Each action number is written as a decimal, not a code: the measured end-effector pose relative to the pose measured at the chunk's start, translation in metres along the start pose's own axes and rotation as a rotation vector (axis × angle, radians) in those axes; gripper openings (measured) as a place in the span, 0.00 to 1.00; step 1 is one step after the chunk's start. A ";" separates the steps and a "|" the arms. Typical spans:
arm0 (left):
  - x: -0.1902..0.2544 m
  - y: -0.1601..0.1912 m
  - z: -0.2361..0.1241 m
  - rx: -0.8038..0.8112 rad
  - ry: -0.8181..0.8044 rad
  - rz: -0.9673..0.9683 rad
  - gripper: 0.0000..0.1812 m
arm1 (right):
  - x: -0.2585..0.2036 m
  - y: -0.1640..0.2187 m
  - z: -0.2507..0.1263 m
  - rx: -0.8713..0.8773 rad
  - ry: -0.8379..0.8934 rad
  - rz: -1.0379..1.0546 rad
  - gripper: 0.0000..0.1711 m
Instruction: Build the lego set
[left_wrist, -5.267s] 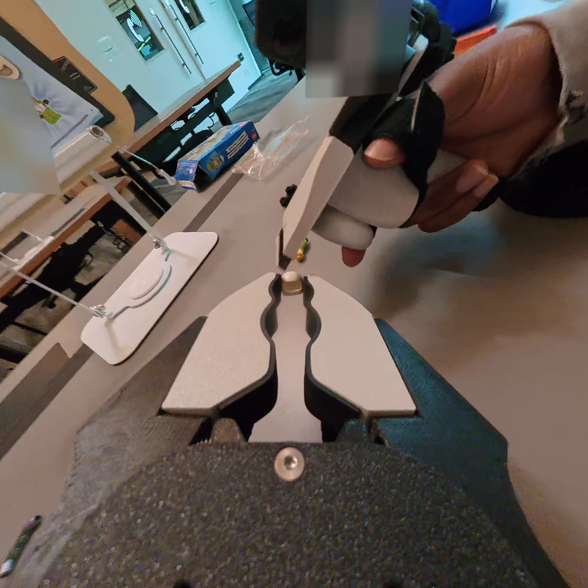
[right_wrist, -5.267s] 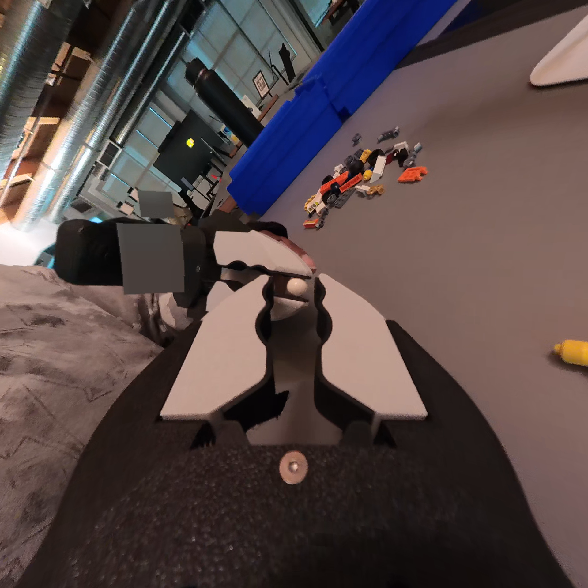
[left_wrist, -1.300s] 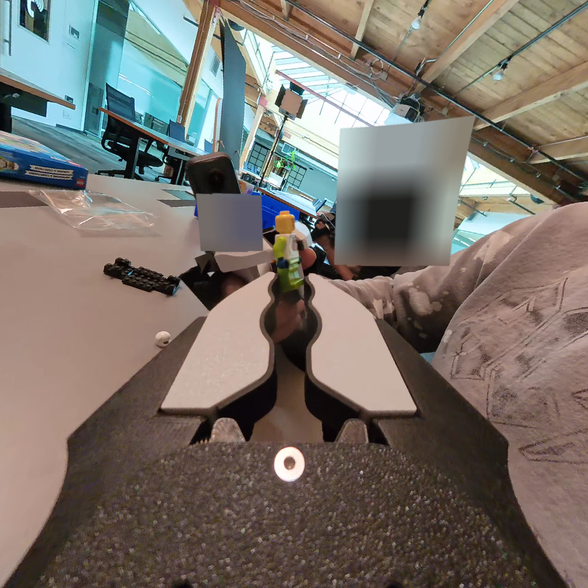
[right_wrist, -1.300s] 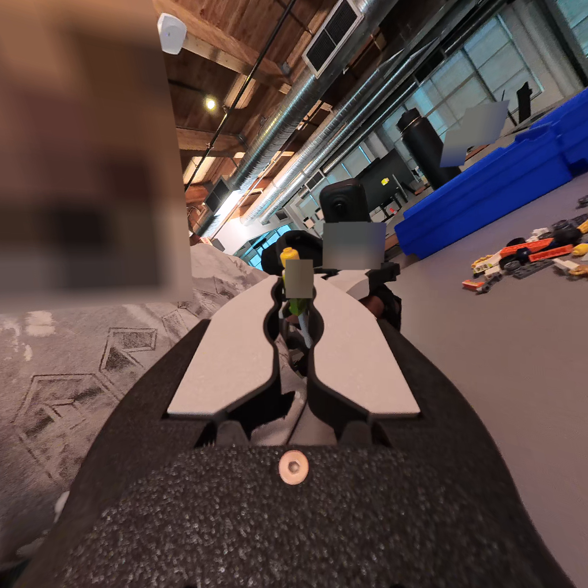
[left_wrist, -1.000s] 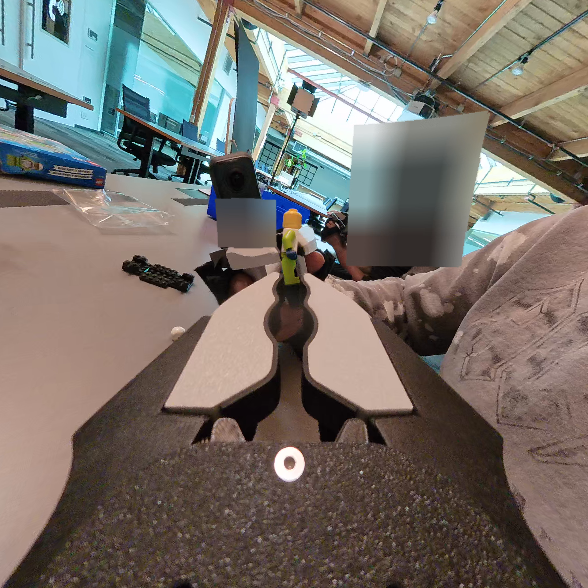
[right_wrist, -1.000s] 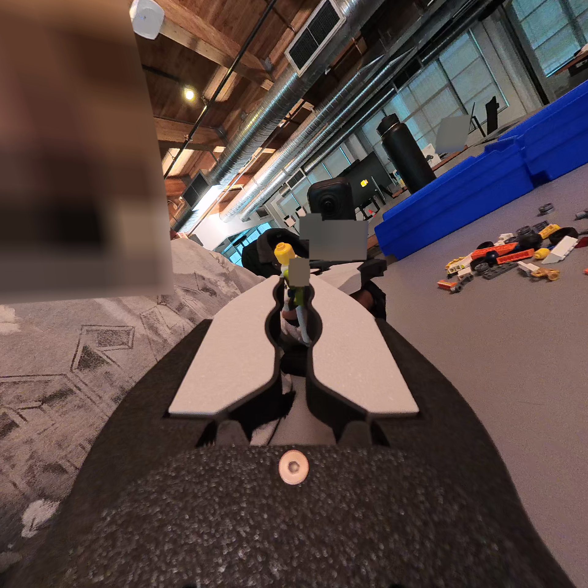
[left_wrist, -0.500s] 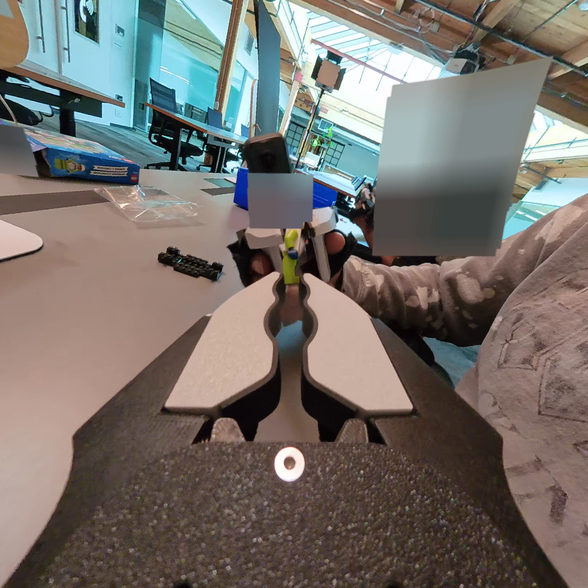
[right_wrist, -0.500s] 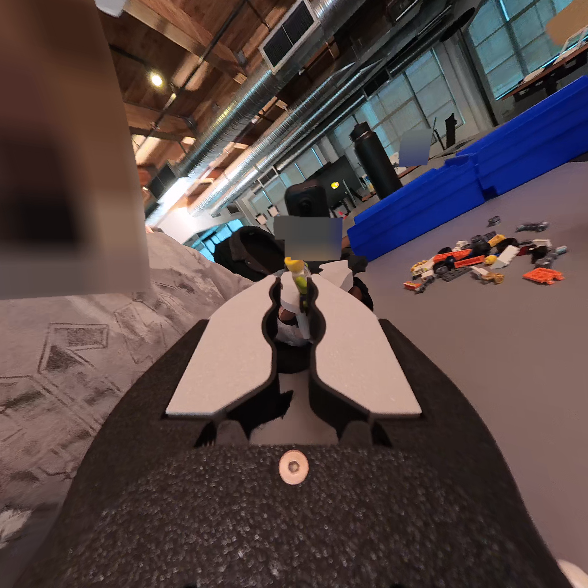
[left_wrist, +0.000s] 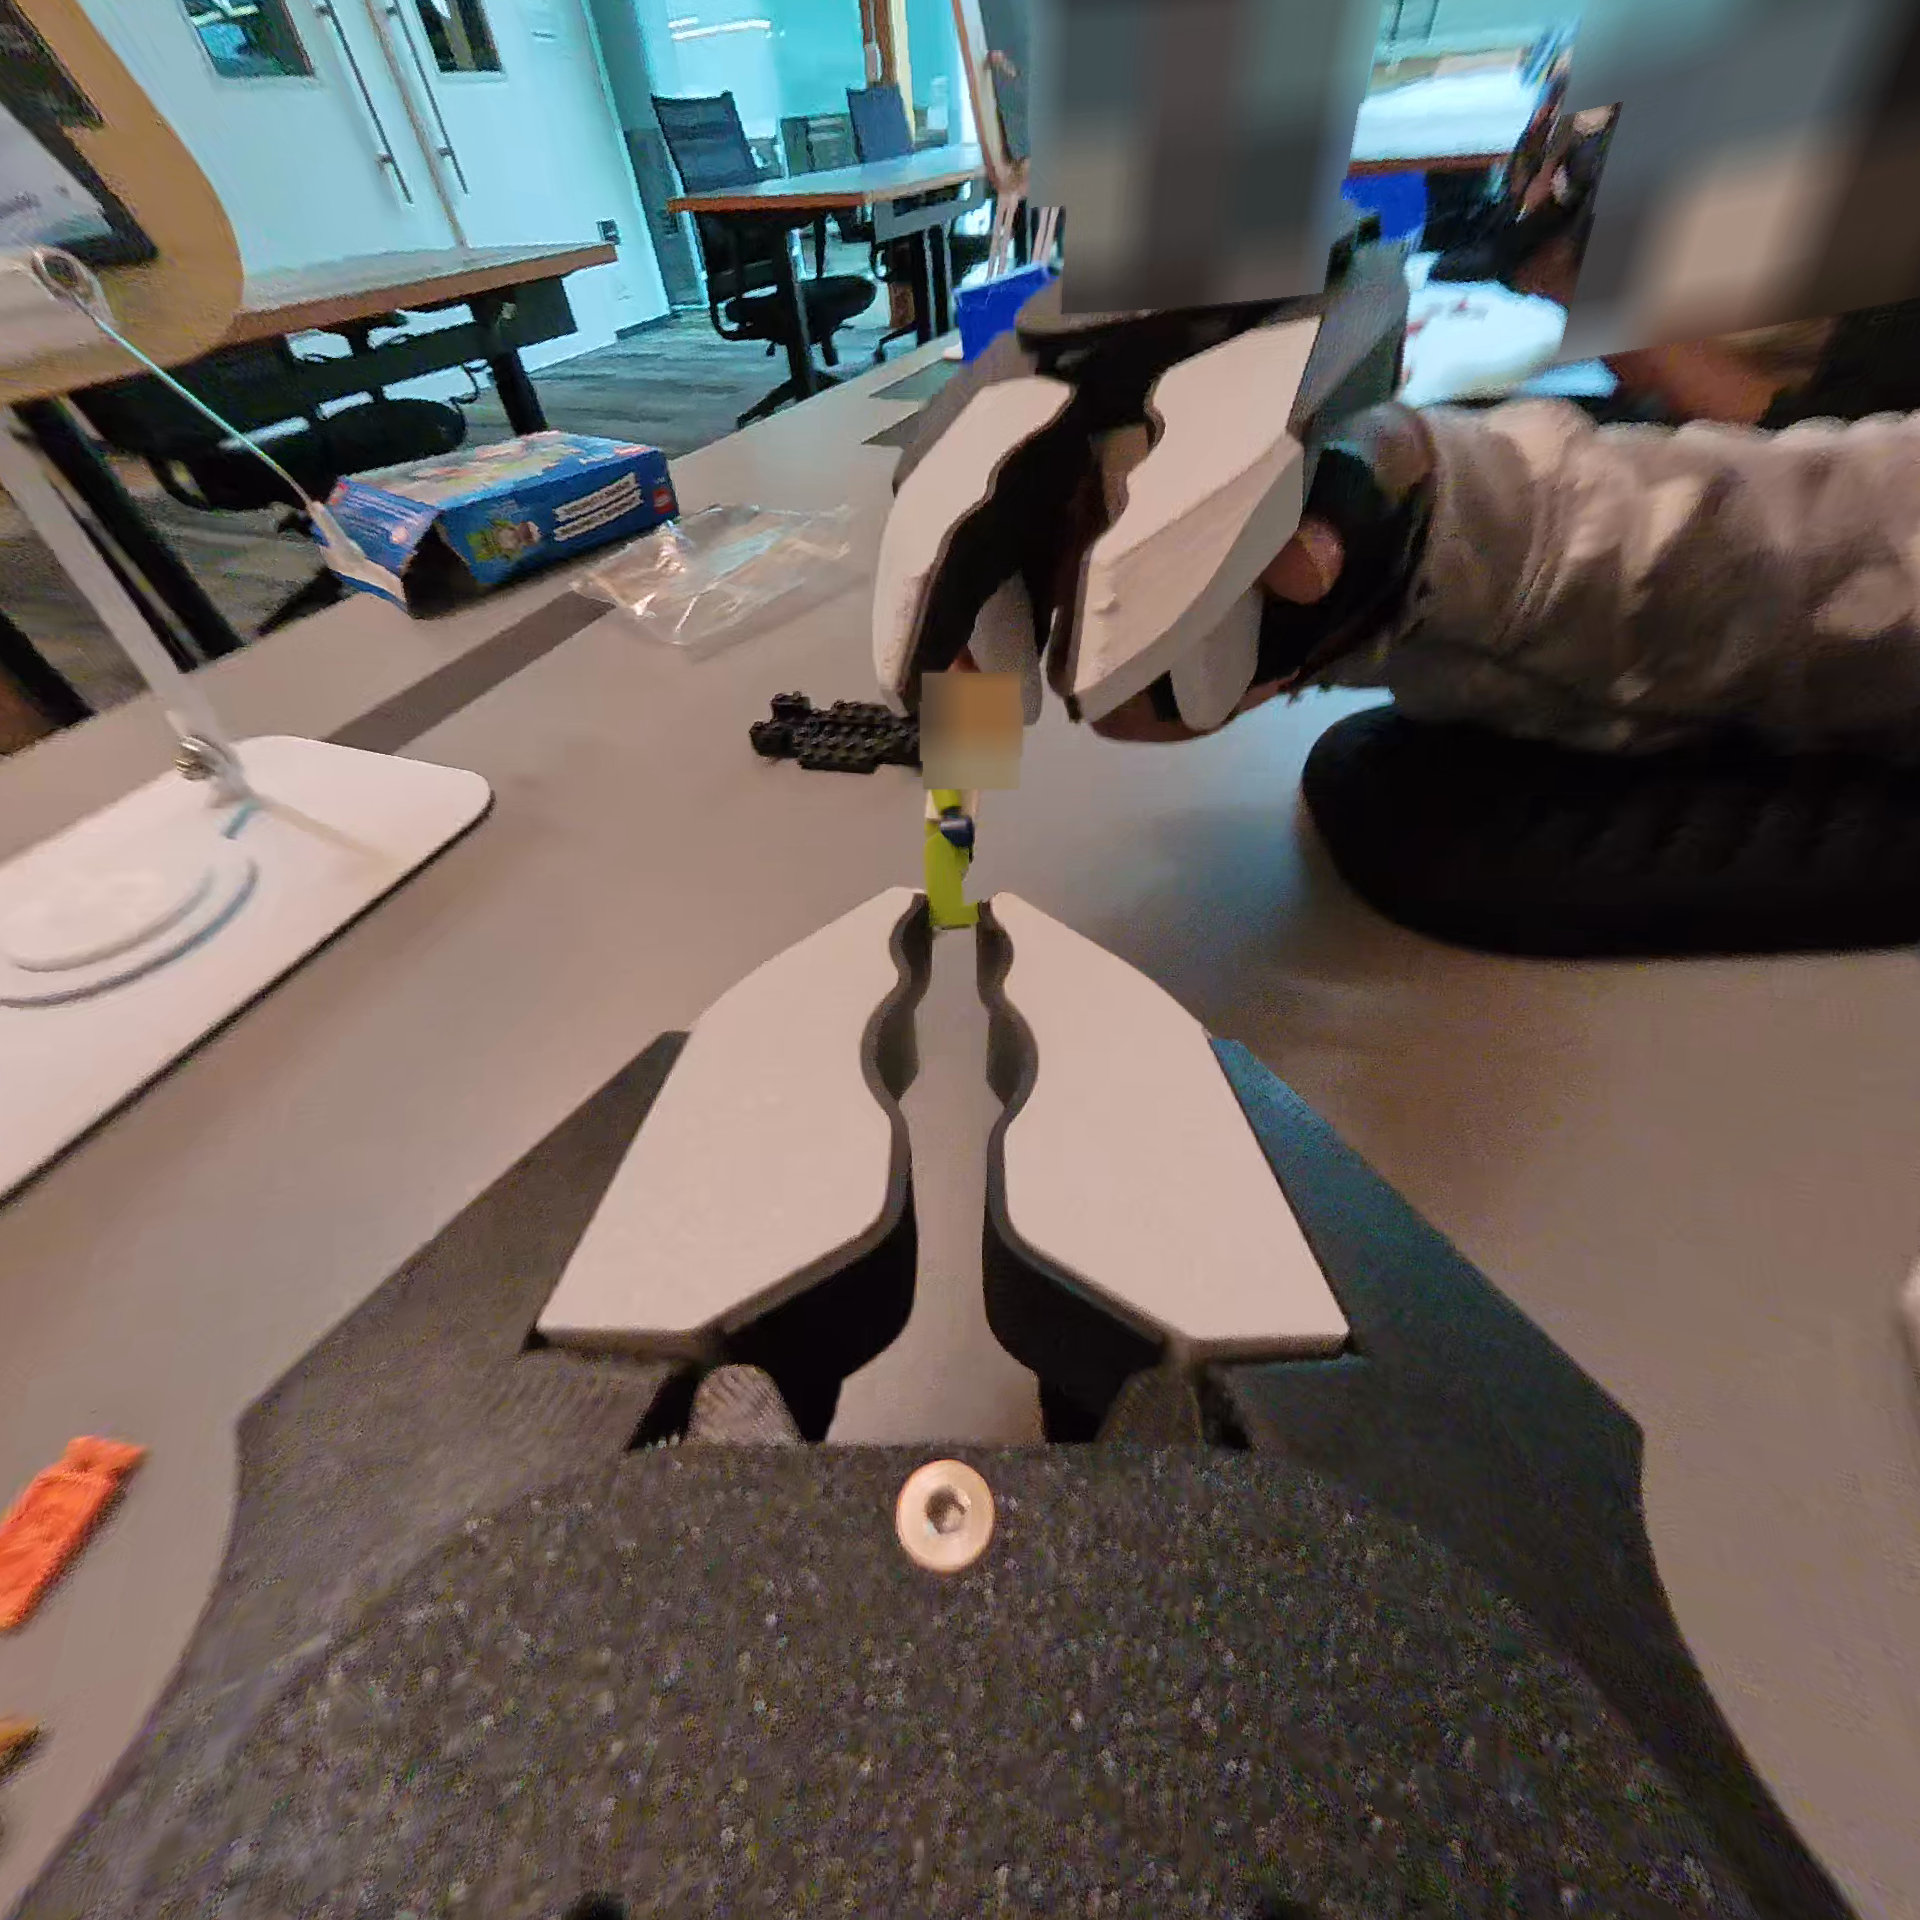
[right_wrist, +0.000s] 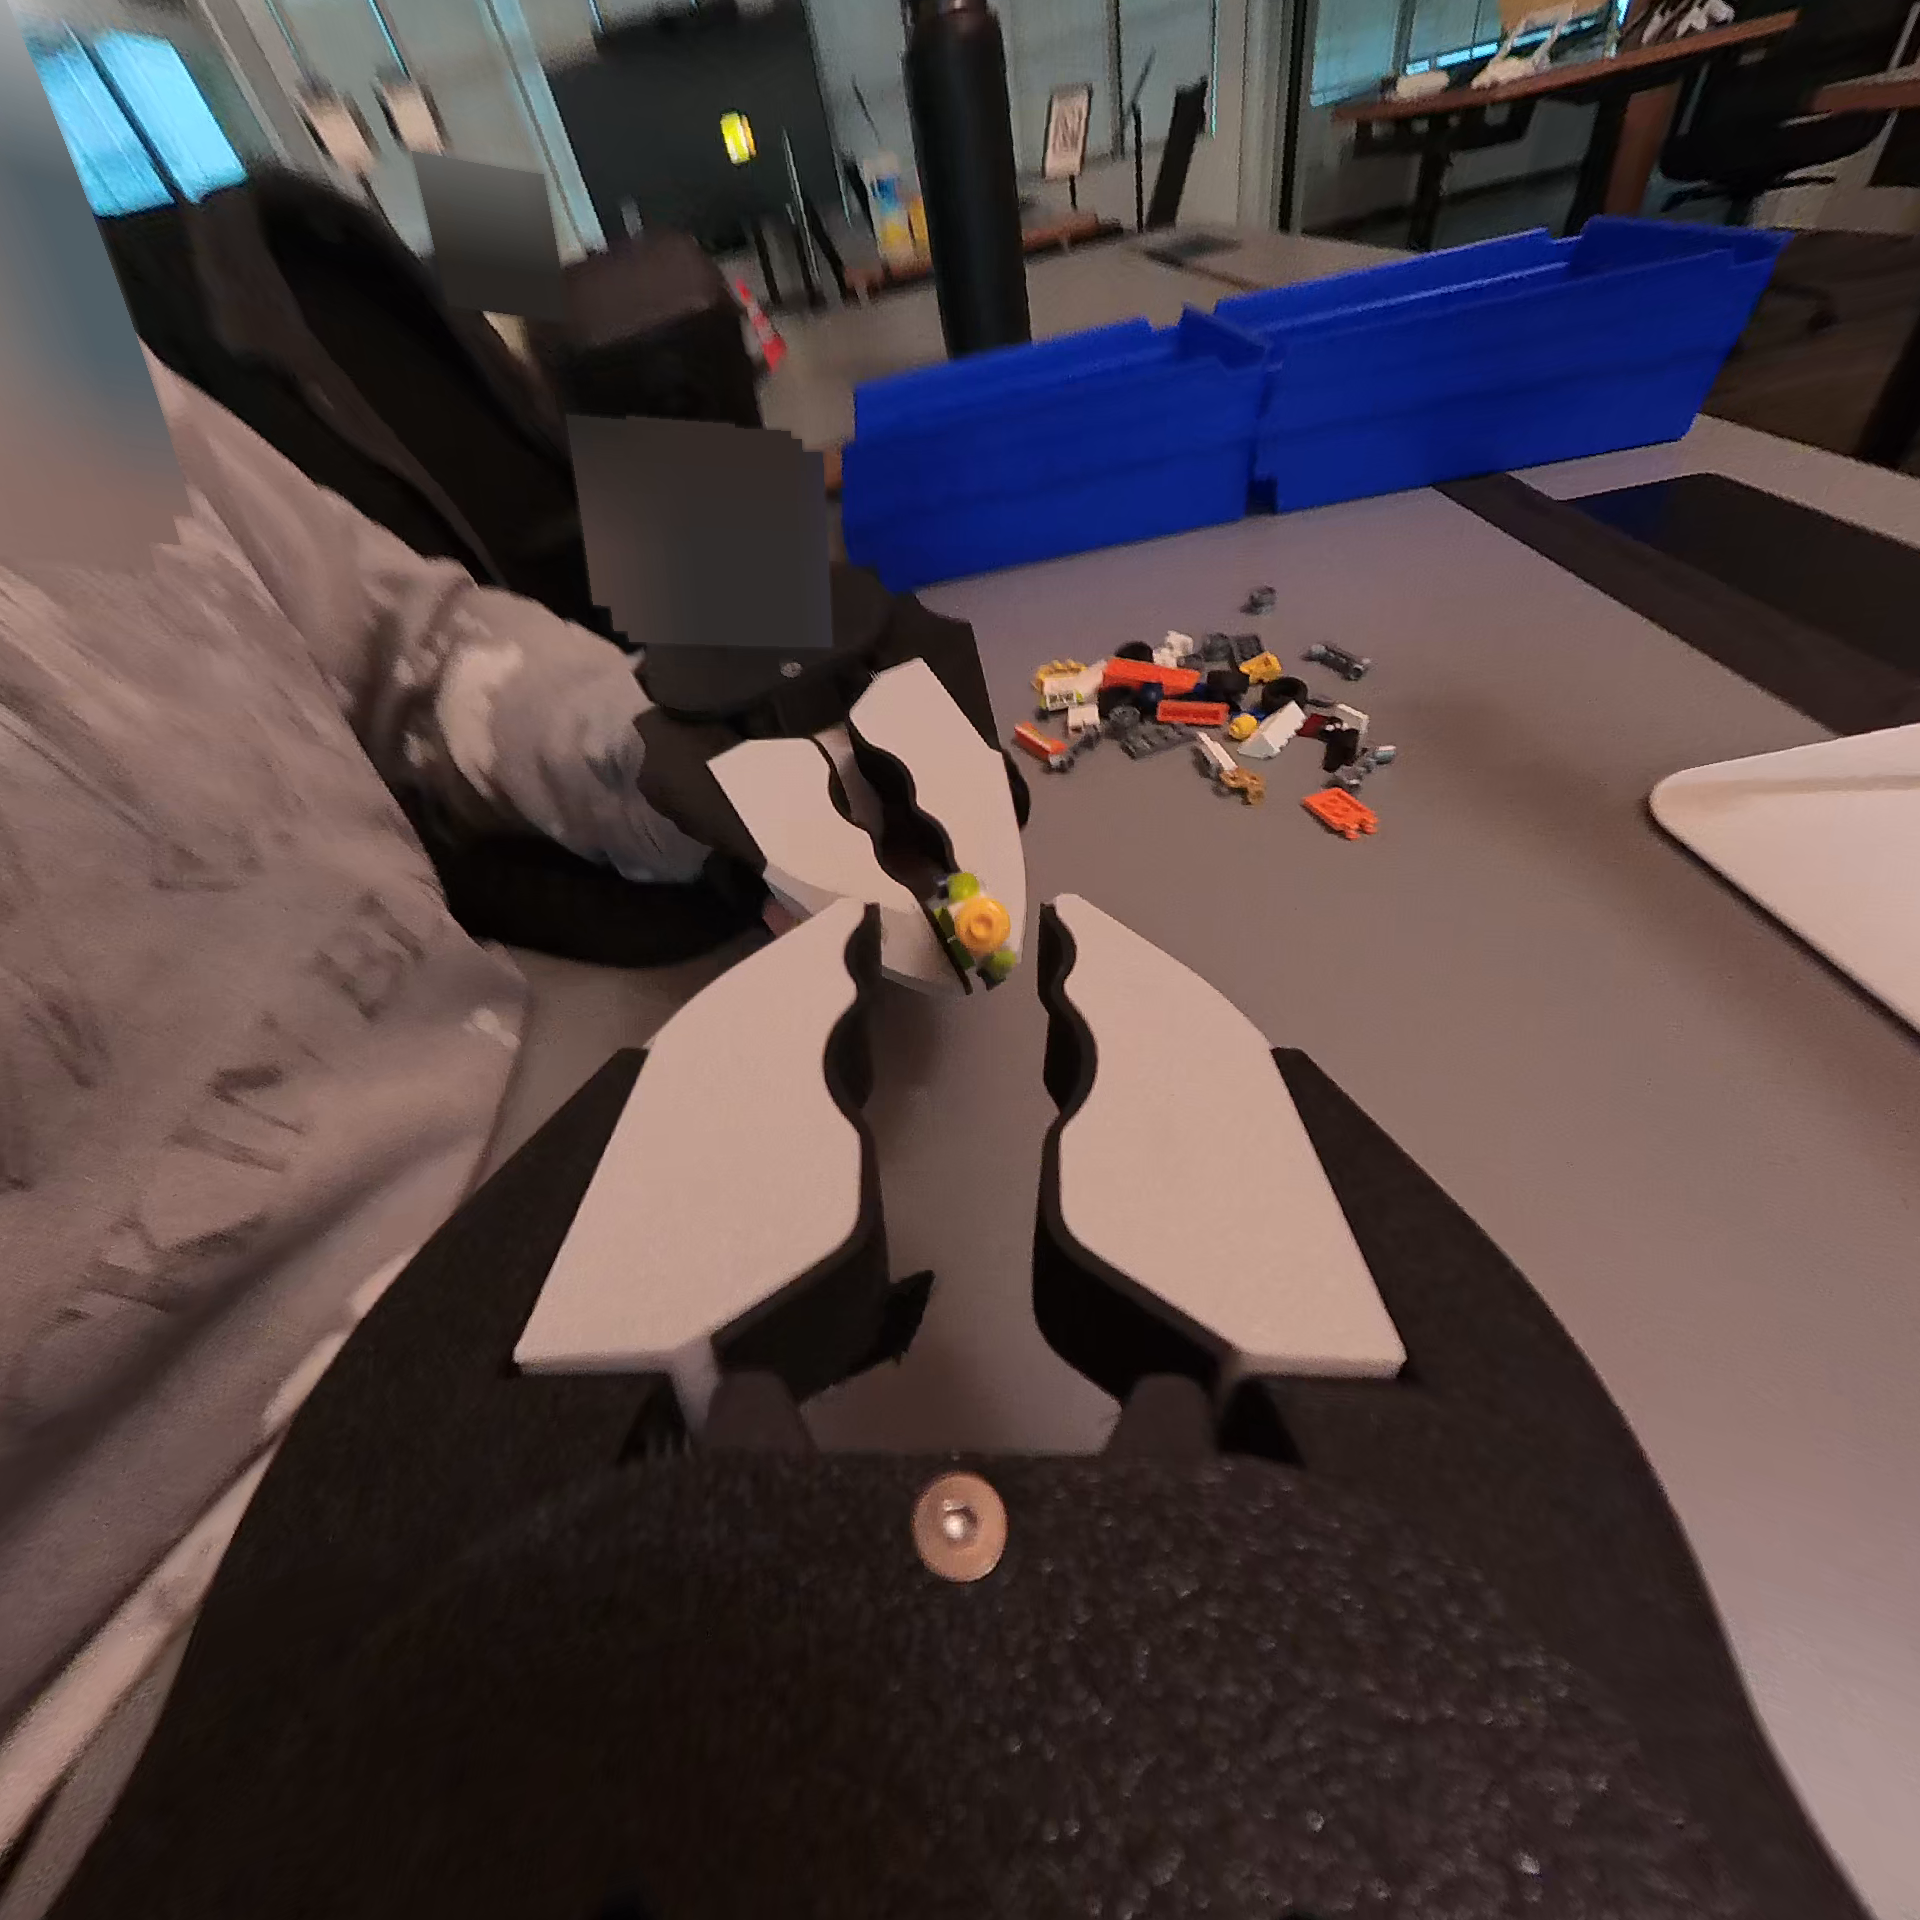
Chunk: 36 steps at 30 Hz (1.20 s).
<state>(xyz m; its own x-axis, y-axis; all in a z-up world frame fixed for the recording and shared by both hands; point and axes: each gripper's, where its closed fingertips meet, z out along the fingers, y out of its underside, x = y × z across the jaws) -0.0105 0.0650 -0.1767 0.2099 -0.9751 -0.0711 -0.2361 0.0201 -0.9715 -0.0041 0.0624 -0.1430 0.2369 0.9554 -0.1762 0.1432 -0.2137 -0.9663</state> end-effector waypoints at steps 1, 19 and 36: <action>0.001 0.002 0.001 -0.013 -0.012 0.035 0.04 | -0.001 0.001 0.001 -0.016 0.010 -0.022 0.16; 0.003 -0.013 -0.007 0.018 -0.290 0.646 0.04 | -0.016 0.006 0.004 -0.054 0.185 -0.662 0.06; 0.005 0.000 -0.001 -0.018 -0.158 0.434 0.04 | -0.006 0.022 0.008 -0.144 0.155 -0.475 0.06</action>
<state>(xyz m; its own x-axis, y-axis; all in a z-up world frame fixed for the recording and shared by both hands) -0.0104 0.0598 -0.1773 0.2296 -0.8318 -0.5053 -0.3498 0.4139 -0.8404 -0.0102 0.0537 -0.1643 0.2514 0.9149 0.3159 0.3974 0.2001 -0.8956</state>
